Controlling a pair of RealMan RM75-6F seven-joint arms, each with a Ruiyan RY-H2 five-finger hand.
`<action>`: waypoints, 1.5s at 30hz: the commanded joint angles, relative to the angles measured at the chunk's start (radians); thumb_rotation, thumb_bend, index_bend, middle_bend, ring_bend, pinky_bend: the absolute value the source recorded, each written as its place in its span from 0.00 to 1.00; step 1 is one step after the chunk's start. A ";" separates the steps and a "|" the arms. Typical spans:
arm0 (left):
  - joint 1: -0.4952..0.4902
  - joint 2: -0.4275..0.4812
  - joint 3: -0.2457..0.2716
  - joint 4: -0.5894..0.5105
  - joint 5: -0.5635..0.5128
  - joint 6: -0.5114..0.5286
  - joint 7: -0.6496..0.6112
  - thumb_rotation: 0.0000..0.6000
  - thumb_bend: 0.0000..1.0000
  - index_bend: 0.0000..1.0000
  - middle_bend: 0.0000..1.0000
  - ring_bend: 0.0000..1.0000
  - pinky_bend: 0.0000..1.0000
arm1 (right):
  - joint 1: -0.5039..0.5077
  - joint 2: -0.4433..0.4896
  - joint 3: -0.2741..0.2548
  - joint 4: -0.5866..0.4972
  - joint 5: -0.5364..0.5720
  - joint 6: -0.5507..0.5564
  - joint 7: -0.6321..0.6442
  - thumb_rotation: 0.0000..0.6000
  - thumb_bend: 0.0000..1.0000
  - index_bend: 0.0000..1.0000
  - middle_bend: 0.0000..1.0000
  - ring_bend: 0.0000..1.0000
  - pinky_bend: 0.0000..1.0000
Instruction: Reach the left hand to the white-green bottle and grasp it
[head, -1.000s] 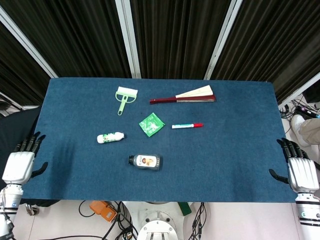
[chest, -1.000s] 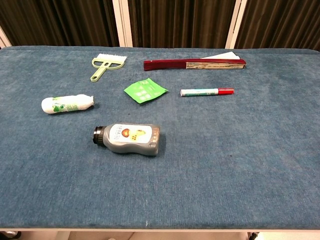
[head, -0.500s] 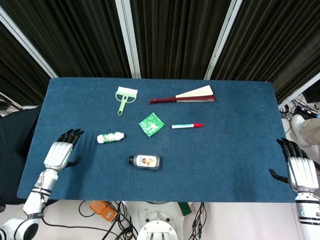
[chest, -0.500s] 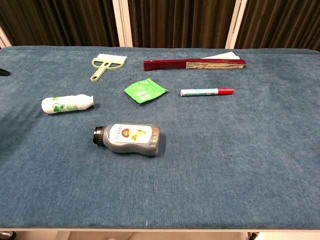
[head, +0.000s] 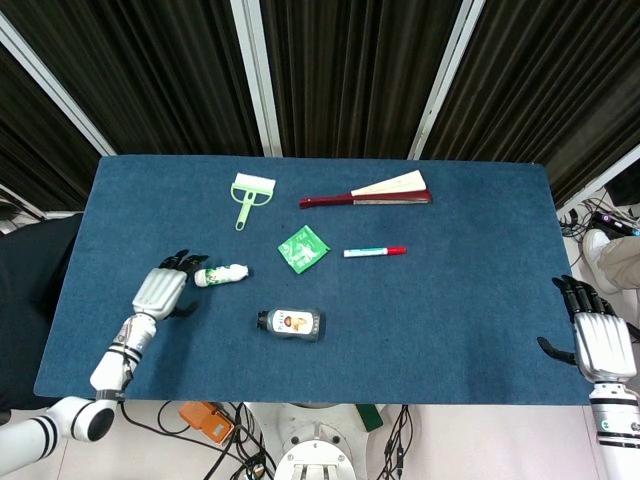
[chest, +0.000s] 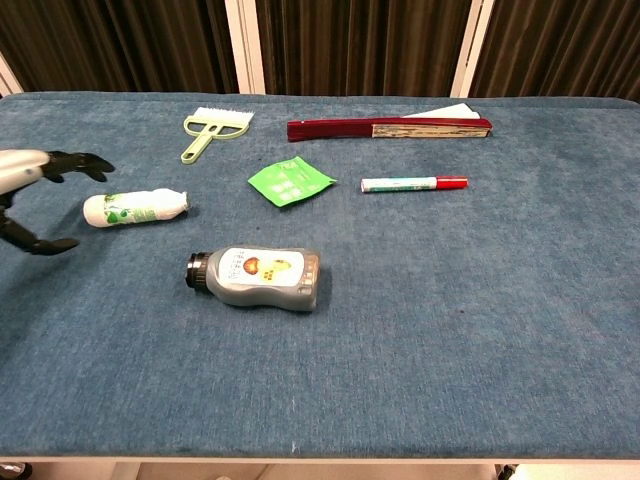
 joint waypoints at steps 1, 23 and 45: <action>-0.020 -0.016 -0.008 0.017 -0.015 -0.015 0.018 1.00 0.28 0.13 0.17 0.03 0.14 | 0.001 0.001 0.001 0.001 0.001 -0.002 0.001 1.00 0.28 0.19 0.17 0.17 0.29; -0.107 -0.118 -0.018 0.094 -0.028 -0.029 0.006 1.00 0.29 0.30 0.39 0.12 0.14 | 0.009 0.002 0.000 -0.001 0.015 -0.017 -0.011 1.00 0.28 0.19 0.17 0.17 0.29; -0.133 0.010 -0.057 -0.055 -0.034 0.035 0.075 1.00 0.48 0.56 0.61 0.27 0.15 | 0.009 0.003 0.000 -0.002 0.018 -0.016 -0.005 1.00 0.28 0.20 0.17 0.17 0.29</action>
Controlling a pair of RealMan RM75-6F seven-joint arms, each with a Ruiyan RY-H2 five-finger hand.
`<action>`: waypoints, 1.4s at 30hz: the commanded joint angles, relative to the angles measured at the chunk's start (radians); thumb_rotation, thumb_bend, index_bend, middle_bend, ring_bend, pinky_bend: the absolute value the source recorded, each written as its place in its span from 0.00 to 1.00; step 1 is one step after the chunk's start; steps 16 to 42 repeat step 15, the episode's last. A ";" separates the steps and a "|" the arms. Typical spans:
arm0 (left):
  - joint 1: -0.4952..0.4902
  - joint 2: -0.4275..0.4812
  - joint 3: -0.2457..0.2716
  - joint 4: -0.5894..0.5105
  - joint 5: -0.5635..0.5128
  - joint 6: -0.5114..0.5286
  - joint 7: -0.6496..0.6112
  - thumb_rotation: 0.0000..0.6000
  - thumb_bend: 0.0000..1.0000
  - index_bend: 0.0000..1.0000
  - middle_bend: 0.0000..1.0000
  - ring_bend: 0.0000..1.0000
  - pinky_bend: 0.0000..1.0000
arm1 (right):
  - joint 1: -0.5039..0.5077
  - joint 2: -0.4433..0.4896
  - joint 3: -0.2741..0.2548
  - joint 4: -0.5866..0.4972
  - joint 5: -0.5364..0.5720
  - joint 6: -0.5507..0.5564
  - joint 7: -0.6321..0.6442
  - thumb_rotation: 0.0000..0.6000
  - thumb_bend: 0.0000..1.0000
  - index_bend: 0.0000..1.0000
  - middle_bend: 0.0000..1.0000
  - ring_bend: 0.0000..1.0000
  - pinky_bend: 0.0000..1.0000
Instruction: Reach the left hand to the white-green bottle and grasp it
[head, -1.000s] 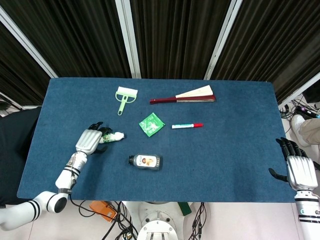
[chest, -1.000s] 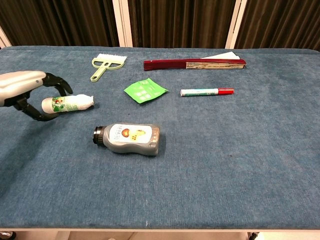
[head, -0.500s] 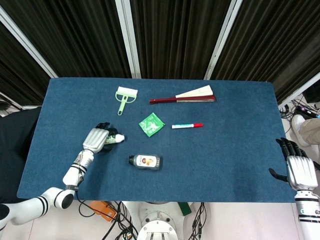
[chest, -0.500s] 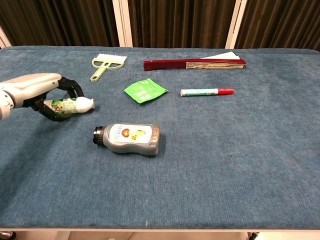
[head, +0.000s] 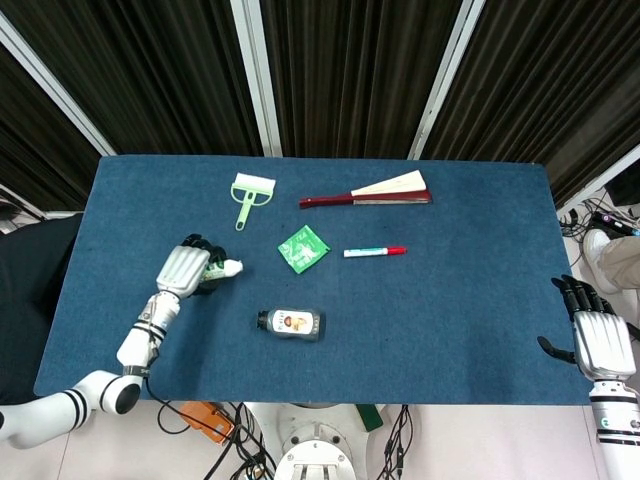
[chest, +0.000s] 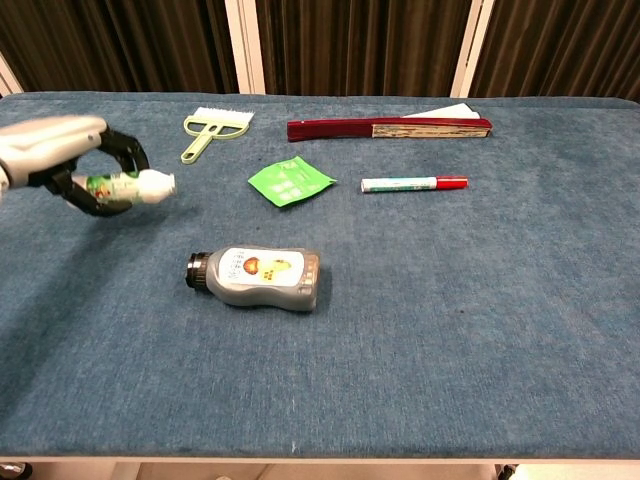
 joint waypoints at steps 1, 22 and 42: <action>-0.013 0.086 -0.024 -0.124 0.017 0.029 0.042 1.00 0.48 0.56 0.61 0.27 0.17 | 0.000 0.000 -0.001 -0.001 -0.001 0.000 -0.002 1.00 0.28 0.20 0.17 0.17 0.29; -0.003 0.343 -0.115 -0.516 -0.019 0.059 -0.088 1.00 0.47 0.56 0.61 0.27 0.20 | -0.002 0.000 -0.004 -0.003 -0.006 0.006 -0.012 1.00 0.28 0.20 0.17 0.17 0.29; -0.003 0.343 -0.115 -0.516 -0.019 0.059 -0.088 1.00 0.47 0.56 0.61 0.27 0.20 | -0.002 0.000 -0.004 -0.003 -0.006 0.006 -0.012 1.00 0.28 0.20 0.17 0.17 0.29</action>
